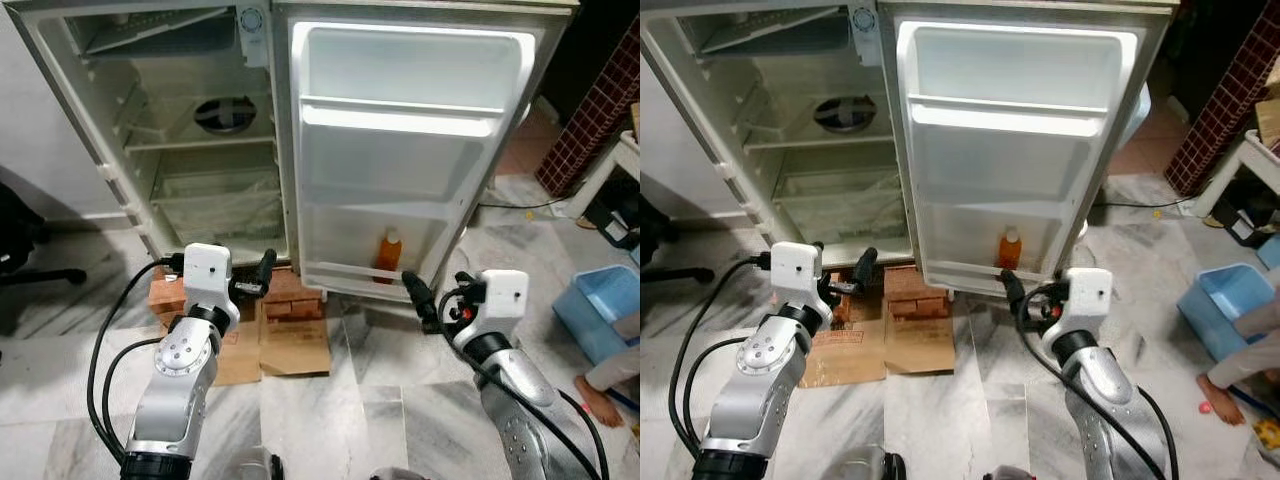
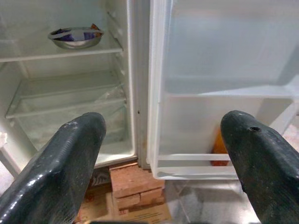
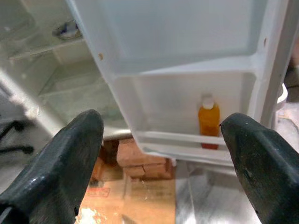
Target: Restocking fridge
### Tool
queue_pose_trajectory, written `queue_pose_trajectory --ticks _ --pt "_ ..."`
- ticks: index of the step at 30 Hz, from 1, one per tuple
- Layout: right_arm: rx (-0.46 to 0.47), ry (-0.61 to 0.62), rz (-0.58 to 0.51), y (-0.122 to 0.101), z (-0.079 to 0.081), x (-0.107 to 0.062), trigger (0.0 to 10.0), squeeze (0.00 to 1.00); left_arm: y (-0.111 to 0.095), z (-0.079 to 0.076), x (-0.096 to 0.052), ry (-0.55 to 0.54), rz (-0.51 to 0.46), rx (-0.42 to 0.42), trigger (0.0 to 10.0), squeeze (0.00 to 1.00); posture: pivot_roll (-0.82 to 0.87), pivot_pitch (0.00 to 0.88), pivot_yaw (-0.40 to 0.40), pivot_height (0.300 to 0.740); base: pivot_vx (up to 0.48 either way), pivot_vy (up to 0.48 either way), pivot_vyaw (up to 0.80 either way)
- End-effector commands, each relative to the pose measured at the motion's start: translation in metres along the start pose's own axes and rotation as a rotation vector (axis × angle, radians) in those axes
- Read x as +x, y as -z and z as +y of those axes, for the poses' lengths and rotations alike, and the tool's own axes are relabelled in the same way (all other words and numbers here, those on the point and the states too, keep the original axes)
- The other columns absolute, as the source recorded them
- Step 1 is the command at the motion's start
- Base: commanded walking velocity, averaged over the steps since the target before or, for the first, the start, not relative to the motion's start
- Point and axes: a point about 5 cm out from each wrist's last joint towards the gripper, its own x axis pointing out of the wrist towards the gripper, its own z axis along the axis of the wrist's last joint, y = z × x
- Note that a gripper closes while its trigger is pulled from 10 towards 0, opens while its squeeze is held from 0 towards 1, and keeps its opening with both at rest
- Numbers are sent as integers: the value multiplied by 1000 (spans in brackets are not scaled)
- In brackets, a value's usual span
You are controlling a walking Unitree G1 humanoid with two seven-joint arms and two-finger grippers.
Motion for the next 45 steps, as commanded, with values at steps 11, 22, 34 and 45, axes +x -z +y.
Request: queue_pose_trajectory --ticks 11,22,34,45 --pt "-186 12 -45 -14 3 17 10000 0 -9 6 6 -11 -36 7 10000 0 2 0 11 740 330 -310 0" --pt "-126 209 -108 -34 -9 39 10000 0 -12 3 8 -9 -49 16 10000 0 -2 3 10 740 338 -336 0" --pt "-181 185 -124 -38 -4 45 10000 0 -6 -1 5 -29 -37 4 10000 0 -5 12 -6 740 80 -88 0" --pt "-172 173 -175 -47 -1 47 10000 0 -8 3 8 -40 -41 13 10000 0 -2 9 -5 740 0 -358 653"
